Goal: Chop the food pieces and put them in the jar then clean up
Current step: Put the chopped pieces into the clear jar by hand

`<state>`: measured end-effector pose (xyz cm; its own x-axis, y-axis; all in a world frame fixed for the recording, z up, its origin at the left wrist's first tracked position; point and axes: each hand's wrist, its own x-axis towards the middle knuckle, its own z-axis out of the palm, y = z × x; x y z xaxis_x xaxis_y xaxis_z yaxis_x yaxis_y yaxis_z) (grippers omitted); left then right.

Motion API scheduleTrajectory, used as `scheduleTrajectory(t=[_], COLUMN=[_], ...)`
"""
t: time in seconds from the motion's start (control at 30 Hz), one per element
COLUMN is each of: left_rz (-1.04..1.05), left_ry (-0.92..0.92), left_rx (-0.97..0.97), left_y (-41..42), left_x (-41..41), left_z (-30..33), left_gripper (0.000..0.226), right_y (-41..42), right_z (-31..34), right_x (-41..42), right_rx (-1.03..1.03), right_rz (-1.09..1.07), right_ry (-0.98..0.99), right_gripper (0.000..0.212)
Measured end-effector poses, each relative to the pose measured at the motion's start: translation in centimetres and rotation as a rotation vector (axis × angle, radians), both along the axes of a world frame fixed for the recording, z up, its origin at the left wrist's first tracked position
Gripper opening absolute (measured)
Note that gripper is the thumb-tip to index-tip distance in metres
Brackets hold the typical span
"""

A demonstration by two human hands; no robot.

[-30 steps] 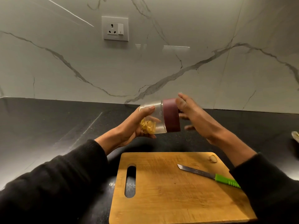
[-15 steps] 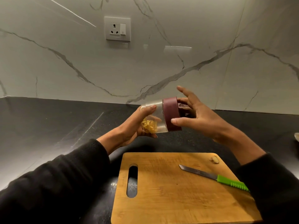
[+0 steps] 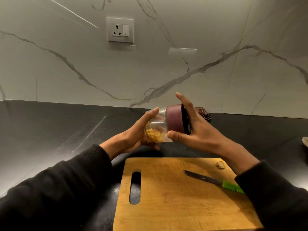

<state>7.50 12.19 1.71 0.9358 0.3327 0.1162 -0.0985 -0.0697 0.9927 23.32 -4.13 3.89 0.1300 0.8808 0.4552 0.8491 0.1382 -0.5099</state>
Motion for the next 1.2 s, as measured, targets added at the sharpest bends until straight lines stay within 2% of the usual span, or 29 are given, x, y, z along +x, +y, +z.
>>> scheduleTrajectory(t=[0.23,0.37,0.5,0.67,0.77,0.9,0.97,1.03,1.13,1.2], left_rz=[0.01,0.018,0.041,0.052,0.06,0.071,0.068,0.088,0.161,0.174], left_ry=[0.0,-0.027,-0.037,-0.059,-0.07,-0.027,0.012,0.032,0.043,0.062], left_rx=[0.064,0.086,0.044,0.053,0.095,0.138,0.209,0.267,0.347,0.386], left_y=[-0.8,-0.5,-0.4,-0.4,0.1,1.0,1.0,0.8,1.3,1.6], left_x=[0.4,0.7,0.9,0.7,0.6,0.5,0.7,0.9,1.1,1.0], left_z=[-0.1,0.1,-0.1,-0.2,-0.1,-0.2,-0.5,-0.7,-0.9,-0.9], left_gripper=[0.07,0.093,0.075,0.062,0.09,0.095,0.084,0.072,0.074,0.072], right_y=[0.0,0.3,0.3,0.3,0.3,0.3,0.3,0.3,0.5,0.7], right_z=[0.2,0.2,0.4,0.3,0.6,0.9,0.9,0.8,0.6,0.3], right_x=[-0.1,-0.4,-0.3,0.0,0.1,0.5,0.5,0.4,0.5,0.7], right_rx=[0.033,0.051,0.044,0.066,0.129,0.193,0.211,0.196,0.165,0.152], right_rz=[-0.054,-0.071,-0.074,-0.124,-0.179,-0.174,-0.165,-0.167,-0.2,-0.239], right_ry=[-0.051,-0.028,0.059,0.123,0.138,0.235,0.267,0.24,0.171,0.128], right_gripper=[0.079,0.073,0.074,0.094,0.104,0.099,0.096,0.093,0.091,0.08])
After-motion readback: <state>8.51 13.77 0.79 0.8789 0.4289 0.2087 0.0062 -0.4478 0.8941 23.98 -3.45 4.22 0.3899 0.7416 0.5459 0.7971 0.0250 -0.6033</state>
